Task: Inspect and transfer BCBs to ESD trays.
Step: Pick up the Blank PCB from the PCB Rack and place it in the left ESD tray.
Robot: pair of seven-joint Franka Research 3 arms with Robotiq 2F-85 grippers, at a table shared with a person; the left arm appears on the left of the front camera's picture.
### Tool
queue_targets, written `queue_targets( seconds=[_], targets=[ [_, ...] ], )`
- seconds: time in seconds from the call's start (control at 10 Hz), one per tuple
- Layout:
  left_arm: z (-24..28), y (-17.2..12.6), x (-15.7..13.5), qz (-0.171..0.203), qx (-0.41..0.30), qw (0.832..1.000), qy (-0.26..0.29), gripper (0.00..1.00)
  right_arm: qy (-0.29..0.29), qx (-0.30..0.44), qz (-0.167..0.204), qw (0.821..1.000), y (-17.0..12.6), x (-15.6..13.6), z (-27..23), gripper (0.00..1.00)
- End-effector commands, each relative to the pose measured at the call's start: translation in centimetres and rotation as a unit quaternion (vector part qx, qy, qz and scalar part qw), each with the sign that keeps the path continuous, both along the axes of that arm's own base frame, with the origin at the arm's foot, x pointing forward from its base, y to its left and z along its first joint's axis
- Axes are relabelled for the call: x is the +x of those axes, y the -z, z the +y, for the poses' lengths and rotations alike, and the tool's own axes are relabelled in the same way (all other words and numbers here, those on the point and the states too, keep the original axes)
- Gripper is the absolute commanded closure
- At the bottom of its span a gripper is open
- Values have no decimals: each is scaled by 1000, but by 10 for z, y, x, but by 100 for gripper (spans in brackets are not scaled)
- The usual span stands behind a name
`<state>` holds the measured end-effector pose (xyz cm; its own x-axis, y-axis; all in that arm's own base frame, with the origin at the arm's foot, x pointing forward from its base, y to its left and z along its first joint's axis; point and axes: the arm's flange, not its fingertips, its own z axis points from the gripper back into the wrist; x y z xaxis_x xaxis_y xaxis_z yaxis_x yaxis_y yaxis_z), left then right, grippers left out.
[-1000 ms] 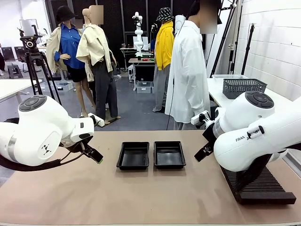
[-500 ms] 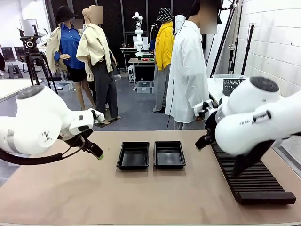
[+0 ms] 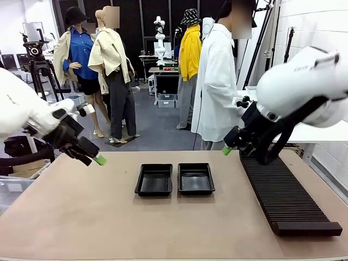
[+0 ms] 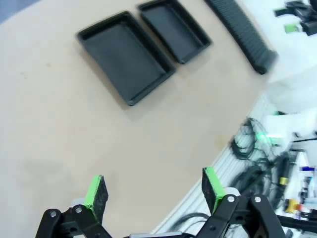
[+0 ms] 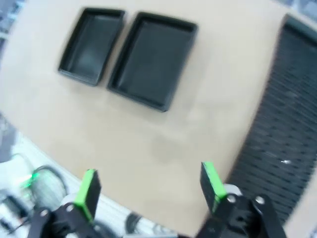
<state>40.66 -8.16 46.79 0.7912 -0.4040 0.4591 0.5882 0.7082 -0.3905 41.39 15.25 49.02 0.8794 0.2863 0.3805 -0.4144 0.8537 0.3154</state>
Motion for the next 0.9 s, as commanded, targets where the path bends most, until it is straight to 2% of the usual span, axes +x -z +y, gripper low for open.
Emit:
queue_targets(
  seconds=[0.0,0.2,0.4,0.8],
  targets=[
    [20,-4,11,29,-64,997,6,0,-4,91,53,994,-7,9,-17,0],
    [31,-5,10,44,-124,991,-5,0,5,173,89,981,-7,9,-39,0],
    [58,3,9,63,-192,977,-65,0,12,255,86,963,-11,-5,-74,0],
    [126,18,-7,78,-292,946,-119,0,11,388,64,919,-11,-41,-162,0]
  ],
)
